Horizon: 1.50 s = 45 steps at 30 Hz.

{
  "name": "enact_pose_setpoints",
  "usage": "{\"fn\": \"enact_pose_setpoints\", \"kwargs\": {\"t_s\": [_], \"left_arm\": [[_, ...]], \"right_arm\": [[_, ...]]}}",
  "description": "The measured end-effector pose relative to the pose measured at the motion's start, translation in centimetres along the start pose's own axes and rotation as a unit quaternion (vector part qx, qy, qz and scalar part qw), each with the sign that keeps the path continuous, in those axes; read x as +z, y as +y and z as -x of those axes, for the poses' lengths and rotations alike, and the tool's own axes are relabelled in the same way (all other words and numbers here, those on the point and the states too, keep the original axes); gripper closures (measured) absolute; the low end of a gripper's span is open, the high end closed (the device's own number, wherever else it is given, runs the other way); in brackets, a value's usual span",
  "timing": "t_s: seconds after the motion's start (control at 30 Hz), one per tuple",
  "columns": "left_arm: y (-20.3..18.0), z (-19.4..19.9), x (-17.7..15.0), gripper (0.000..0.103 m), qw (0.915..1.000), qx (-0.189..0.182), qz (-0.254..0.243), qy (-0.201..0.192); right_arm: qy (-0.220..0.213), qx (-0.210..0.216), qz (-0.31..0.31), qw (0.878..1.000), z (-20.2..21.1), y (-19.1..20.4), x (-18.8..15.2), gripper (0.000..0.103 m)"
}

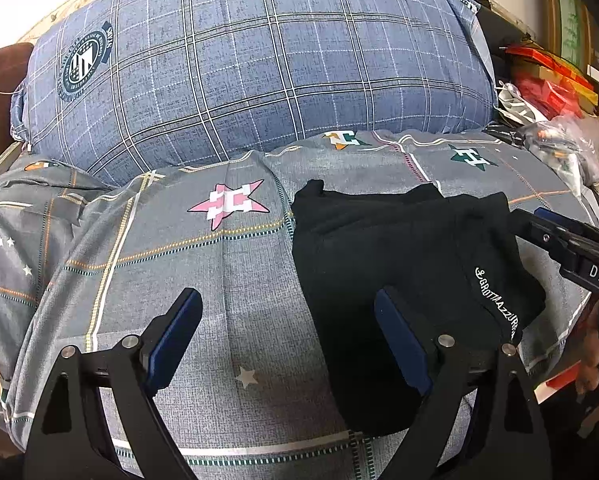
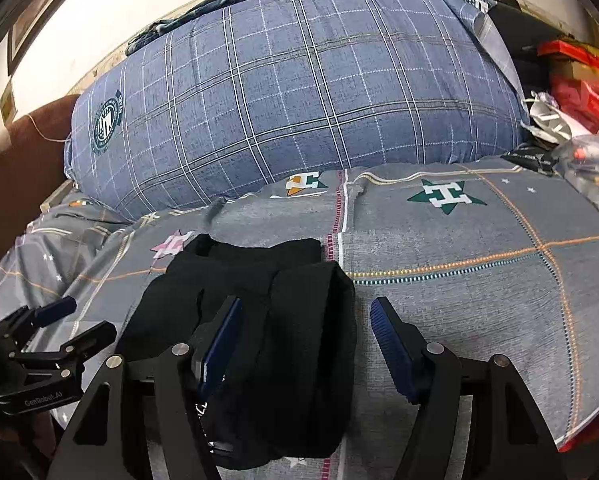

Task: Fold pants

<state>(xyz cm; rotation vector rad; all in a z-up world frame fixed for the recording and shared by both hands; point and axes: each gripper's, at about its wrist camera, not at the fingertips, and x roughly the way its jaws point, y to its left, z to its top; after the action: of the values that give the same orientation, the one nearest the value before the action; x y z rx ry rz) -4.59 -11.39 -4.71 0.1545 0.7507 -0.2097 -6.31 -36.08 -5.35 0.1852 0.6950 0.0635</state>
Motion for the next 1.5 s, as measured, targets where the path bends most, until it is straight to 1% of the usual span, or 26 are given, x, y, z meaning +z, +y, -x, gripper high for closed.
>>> {"fn": "enact_pose_setpoints", "kwargs": {"t_s": [0.13,0.43,0.7,1.0,1.17,1.3,1.5], "left_arm": [[0.5,-0.3,0.0,0.014,1.0000,0.000,0.004,0.003],[1.6,-1.0,-0.1,0.014,0.9998,0.014,0.011,0.009],[1.9,-1.2,-0.1,0.014,0.9998,0.014,0.012,0.010],[1.7,-1.7,-0.5,0.014,0.9997,0.013,0.007,0.021],[2.0,-1.9,-0.7,0.014,0.9996,0.013,0.008,0.022],[2.2,-2.1,-0.6,0.014,0.9996,0.008,0.013,0.025],[2.4,-2.7,-0.4,0.014,0.9991,-0.020,0.015,0.033]], "right_arm": [[0.003,-0.010,0.009,1.000,-0.1,0.2,-0.1,0.035],[0.007,-0.036,0.033,0.999,-0.6,1.0,-0.3,0.035],[0.012,-0.045,0.049,0.998,-1.1,1.7,-0.3,0.035],[0.017,-0.058,0.057,0.997,-1.3,1.8,-0.5,0.035],[0.018,-0.061,0.051,0.997,-1.2,1.0,-0.6,0.033],[0.025,-0.048,0.026,0.998,-1.1,-0.4,-0.6,0.031],[0.047,-0.001,0.000,0.999,-1.7,-1.1,-0.7,0.031]]}}
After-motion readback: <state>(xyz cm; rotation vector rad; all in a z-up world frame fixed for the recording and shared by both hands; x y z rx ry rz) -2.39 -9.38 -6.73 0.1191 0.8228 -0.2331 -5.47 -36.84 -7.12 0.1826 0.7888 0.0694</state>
